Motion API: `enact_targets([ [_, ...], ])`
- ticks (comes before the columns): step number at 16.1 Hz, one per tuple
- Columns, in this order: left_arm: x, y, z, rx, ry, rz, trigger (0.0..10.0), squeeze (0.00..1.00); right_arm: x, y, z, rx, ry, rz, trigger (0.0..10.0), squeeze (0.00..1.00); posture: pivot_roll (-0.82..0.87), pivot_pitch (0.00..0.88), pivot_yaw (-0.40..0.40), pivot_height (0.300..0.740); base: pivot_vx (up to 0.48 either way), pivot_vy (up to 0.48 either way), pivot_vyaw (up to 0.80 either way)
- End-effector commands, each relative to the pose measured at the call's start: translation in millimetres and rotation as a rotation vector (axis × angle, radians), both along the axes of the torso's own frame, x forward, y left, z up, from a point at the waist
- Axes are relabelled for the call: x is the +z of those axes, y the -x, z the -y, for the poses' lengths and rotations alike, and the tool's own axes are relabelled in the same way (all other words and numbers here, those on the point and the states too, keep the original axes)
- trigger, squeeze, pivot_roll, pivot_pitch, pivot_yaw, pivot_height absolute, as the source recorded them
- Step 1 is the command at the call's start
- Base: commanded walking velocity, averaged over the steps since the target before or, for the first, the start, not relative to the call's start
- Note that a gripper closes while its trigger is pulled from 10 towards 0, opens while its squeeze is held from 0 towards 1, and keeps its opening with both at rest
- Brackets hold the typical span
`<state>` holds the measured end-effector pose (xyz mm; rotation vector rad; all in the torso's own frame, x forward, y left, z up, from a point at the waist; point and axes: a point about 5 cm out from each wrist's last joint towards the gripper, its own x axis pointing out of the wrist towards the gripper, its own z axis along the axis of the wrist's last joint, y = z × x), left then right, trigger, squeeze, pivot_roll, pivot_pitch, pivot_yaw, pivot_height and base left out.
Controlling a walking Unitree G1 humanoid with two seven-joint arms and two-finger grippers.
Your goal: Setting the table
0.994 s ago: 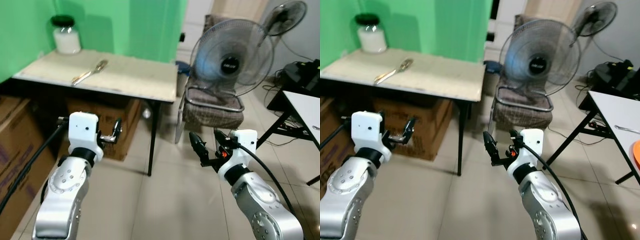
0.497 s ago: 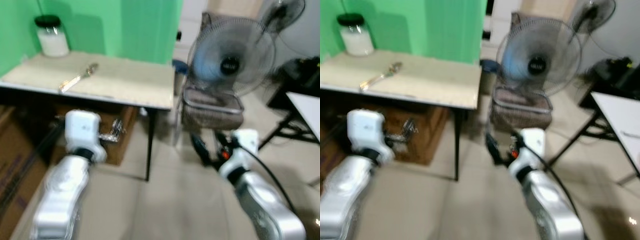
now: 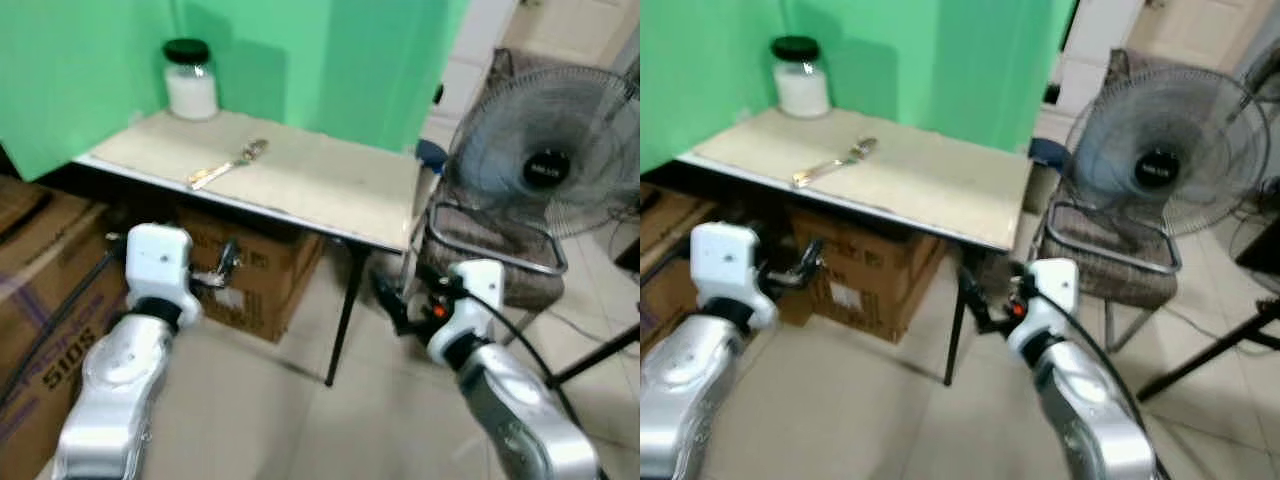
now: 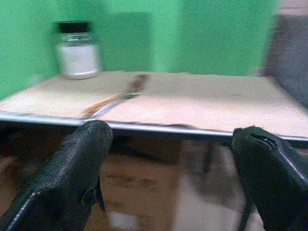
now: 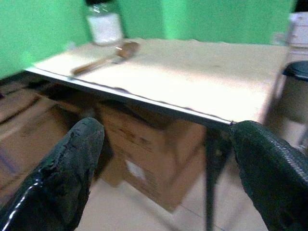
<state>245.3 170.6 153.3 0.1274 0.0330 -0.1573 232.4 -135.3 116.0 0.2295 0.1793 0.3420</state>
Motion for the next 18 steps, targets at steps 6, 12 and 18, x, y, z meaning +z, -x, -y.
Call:
enact_targets([
  [6, 5.5, -3.0, 1.5, -0.049, -0.024, 0.011, 10.0, 0.00, 1.8, 0.4, 2.7, -0.025, 0.003, 0.014, 10.0, 1.00, 0.10, 0.000, -0.087, 0.740, 0.309, 0.000, 0.00],
  [12, 5.6, -3.8, 1.9, -0.057, -0.022, 0.007, 10.0, 0.00, 2.5, 1.0, 1.9, -0.014, 0.011, 0.022, 10.0, 1.00, 0.10, 0.000, -0.085, 0.740, 0.314, 0.000, 0.00],
  [18, 5.3, -2.9, 0.9, -0.054, -0.021, 0.005, 10.0, 0.00, 1.6, 1.3, 2.8, -0.022, 0.002, 0.015, 10.0, 1.00, 0.10, 0.000, -0.088, 0.740, 0.321, 0.000, 0.00],
])
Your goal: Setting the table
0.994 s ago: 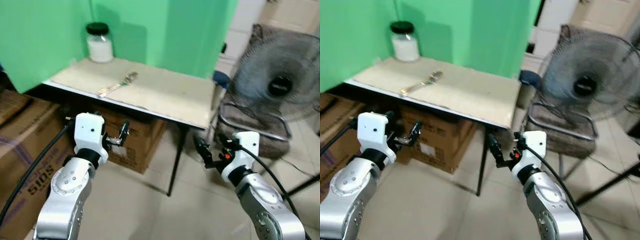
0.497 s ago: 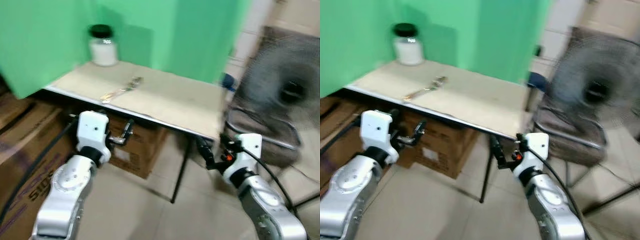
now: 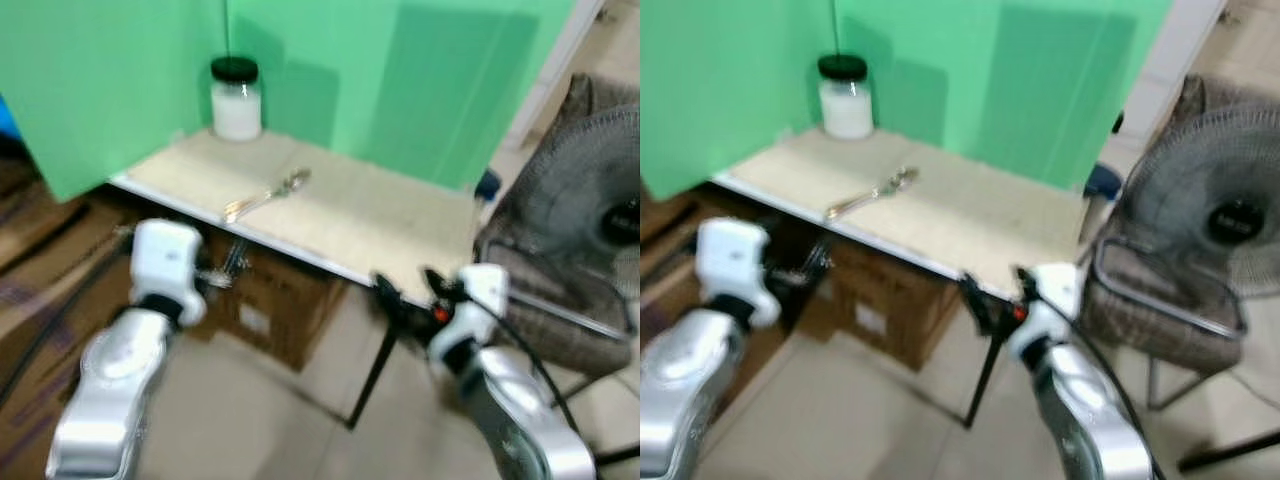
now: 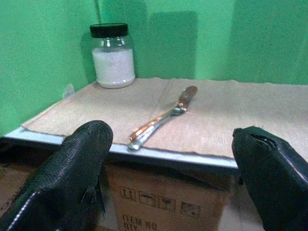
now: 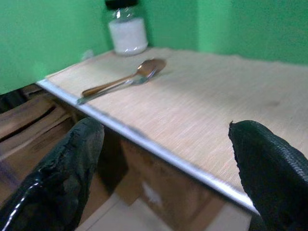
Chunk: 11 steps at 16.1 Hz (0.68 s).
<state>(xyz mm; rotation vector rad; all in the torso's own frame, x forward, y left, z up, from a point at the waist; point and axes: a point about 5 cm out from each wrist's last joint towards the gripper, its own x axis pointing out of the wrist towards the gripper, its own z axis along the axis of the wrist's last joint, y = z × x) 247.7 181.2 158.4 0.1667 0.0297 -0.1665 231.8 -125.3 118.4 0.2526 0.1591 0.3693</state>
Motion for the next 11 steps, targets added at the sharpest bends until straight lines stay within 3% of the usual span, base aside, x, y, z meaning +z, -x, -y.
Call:
enact_targets([
  [1, 0.2, -0.3, 11.6, -0.043, 0.017, -0.002, 10.0, 0.00, -0.8, 0.8, 13.0, -0.043, 0.031, -0.004, 10.0, 1.00, 0.10, 0.000, -0.088, 0.740, 0.319, 0.000, 0.00],
  [8, -0.6, 0.1, 10.1, -0.048, 0.015, -0.007, 10.0, 0.00, -0.7, -0.6, 19.3, -0.109, 0.028, 0.004, 10.0, 1.00, 0.10, 0.000, -0.080, 0.740, 0.321, 0.000, 0.00],
  [11, -6.0, 0.9, 10.1, -0.072, 0.007, -0.032, 10.0, 0.00, 2.5, -0.4, 38.9, -0.231, 0.062, 0.048, 10.0, 1.00, 0.08, 0.000, -0.060, 0.740, 0.317, 0.000, 0.00],
])
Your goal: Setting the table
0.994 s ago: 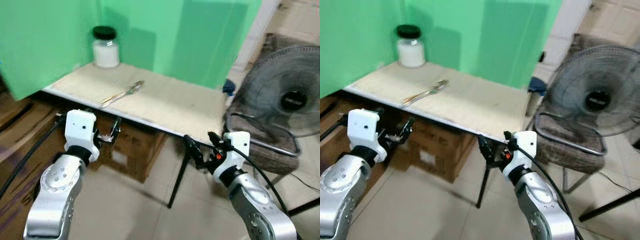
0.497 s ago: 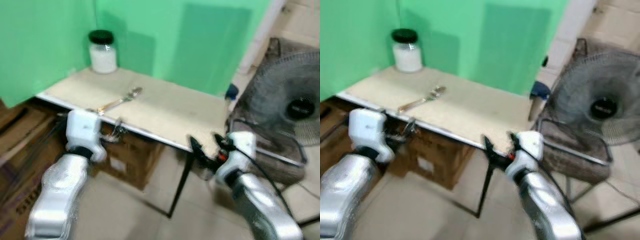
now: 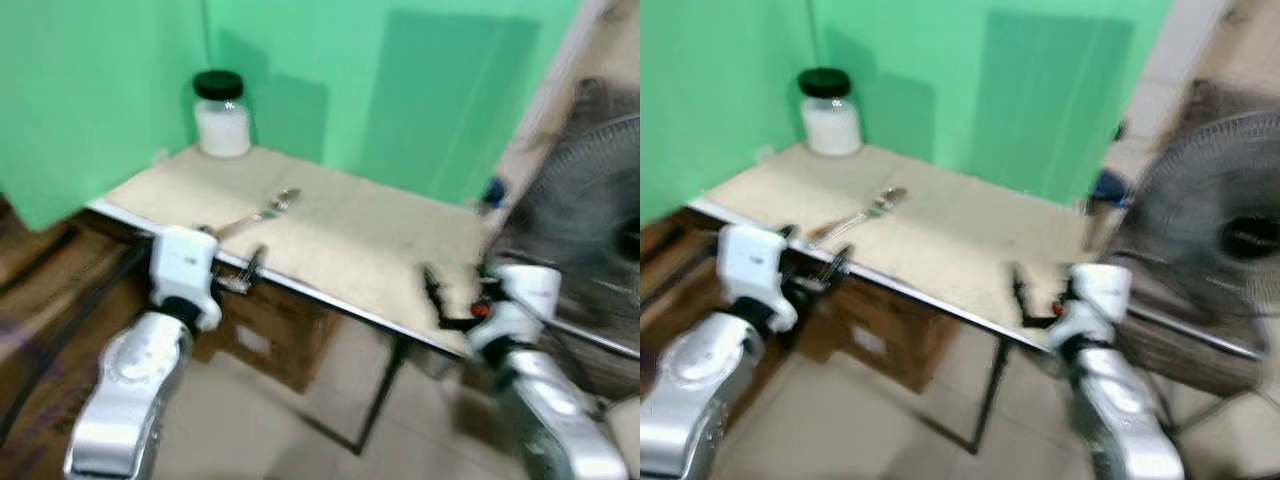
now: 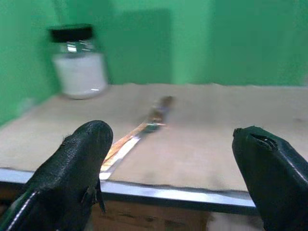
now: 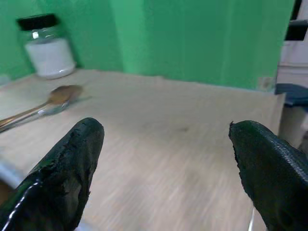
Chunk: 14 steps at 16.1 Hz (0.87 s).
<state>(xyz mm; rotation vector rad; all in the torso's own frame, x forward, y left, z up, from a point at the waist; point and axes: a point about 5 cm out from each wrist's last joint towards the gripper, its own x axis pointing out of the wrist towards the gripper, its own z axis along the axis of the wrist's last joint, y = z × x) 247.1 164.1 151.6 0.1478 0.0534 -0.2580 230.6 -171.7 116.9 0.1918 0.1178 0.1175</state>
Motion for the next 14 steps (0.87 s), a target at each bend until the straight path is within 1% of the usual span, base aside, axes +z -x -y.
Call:
enact_targets([
  [1, 0.2, -0.3, -5.2, 0.004, -0.007, -0.003, 10.0, 0.00, 3.9, 0.8, -3.8, 0.001, -0.006, 0.029, 10.0, 1.00, 0.07, 0.000, -0.047, 0.740, 0.307, 0.000, 0.00],
  [3, -2.8, -1.5, -0.2, -0.023, -0.001, -0.014, 10.0, 0.00, 1.8, 6.5, 0.3, -0.015, 0.003, 0.023, 10.0, 1.00, 0.06, 0.000, -0.027, 0.740, 0.307, 0.000, 0.00],
  [5, -4.5, -2.0, 1.0, -0.029, 0.002, -0.019, 10.0, 0.00, 0.9, 9.2, 2.6, -0.028, 0.013, 0.019, 10.0, 1.00, 0.05, 0.000, -0.020, 0.740, 0.302, 0.000, 0.00],
  [8, -5.0, -3.0, 1.6, -0.034, 0.003, -0.020, 10.0, 0.00, 0.4, 10.4, 4.6, -0.040, 0.021, 0.019, 10.0, 1.00, 0.05, 0.000, -0.017, 0.740, 0.292, 0.000, 0.00],
  [14, -5.0, -3.4, 1.5, -0.029, 0.005, -0.015, 10.0, 0.00, 0.5, 7.7, 0.5, -0.031, 0.028, 0.022, 10.0, 1.00, 0.05, 0.000, -0.023, 0.740, 0.287, 0.000, 0.00],
])
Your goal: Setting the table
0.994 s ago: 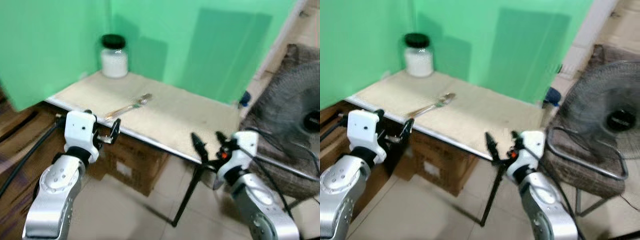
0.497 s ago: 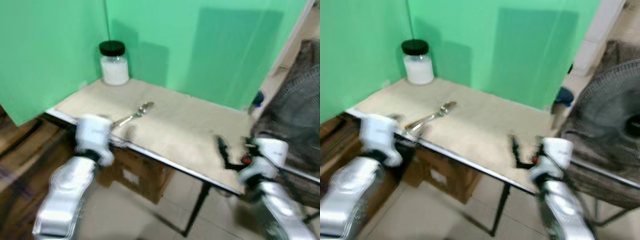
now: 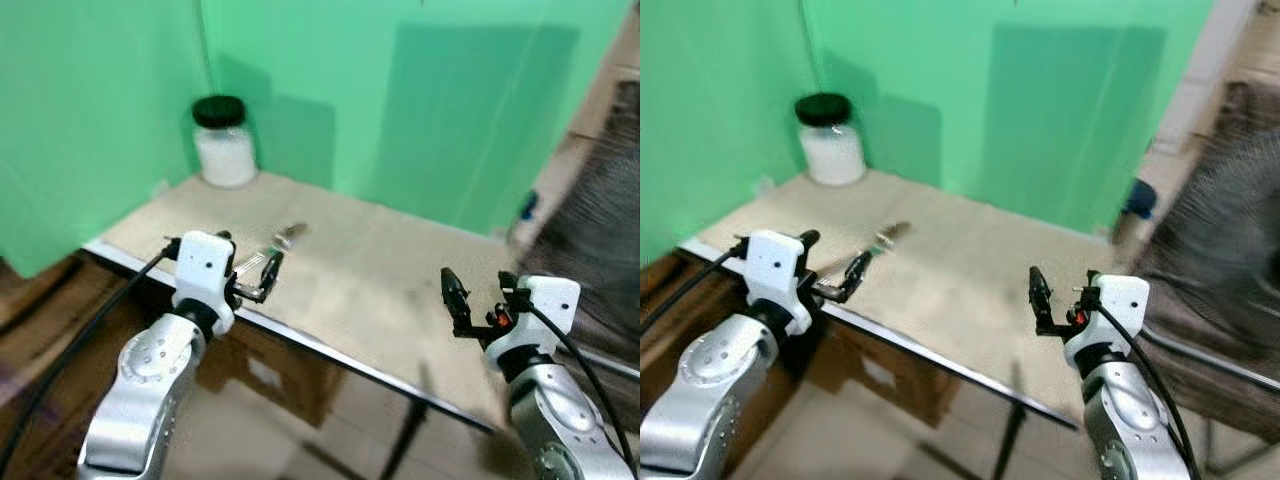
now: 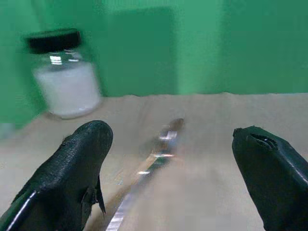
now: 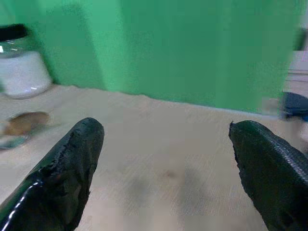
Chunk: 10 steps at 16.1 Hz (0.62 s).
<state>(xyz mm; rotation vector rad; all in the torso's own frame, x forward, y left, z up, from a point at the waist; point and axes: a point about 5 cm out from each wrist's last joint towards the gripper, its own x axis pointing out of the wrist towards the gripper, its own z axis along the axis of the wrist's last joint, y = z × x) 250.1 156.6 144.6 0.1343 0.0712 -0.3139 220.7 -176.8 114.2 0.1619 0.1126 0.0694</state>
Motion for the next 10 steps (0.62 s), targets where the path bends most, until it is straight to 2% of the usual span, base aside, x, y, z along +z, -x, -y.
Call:
enact_targets([
  [1, 2.2, -0.6, -6.5, 0.025, -0.008, 0.009, 10.0, 0.00, 3.1, -2.1, -5.0, 0.015, -0.005, 0.019, 10.0, 1.00, 0.05, 0.000, -0.023, 0.740, 0.285, 0.000, 0.00],
  [2, 2.3, -0.8, -6.8, 0.025, -0.009, 0.009, 10.0, 0.00, 3.1, -2.1, -5.2, 0.015, -0.005, 0.018, 10.0, 1.00, 0.05, 0.000, -0.022, 0.740, 0.285, 0.000, 0.00],
  [5, 4.0, -3.4, -7.4, 0.040, -0.023, 0.017, 10.0, 0.00, 1.7, -0.9, -3.6, -0.001, 0.001, 0.015, 10.0, 1.00, 0.05, 0.000, -0.018, 0.740, 0.000, 0.000, 0.00],
  [8, 4.6, -4.1, -6.3, 0.018, -0.021, 0.021, 10.0, 0.00, 0.7, 1.6, -2.3, -0.017, -0.009, 0.009, 10.0, 1.00, 0.05, 0.000, -0.014, 0.740, 0.000, 0.339, 0.00],
  [10, 5.6, -6.1, -7.1, 0.016, -0.026, 0.023, 10.0, 0.00, -0.3, 4.3, -2.6, -0.024, -0.019, 0.006, 10.0, 1.00, 0.05, 0.000, -0.009, 0.740, 0.000, 0.480, -0.78],
])
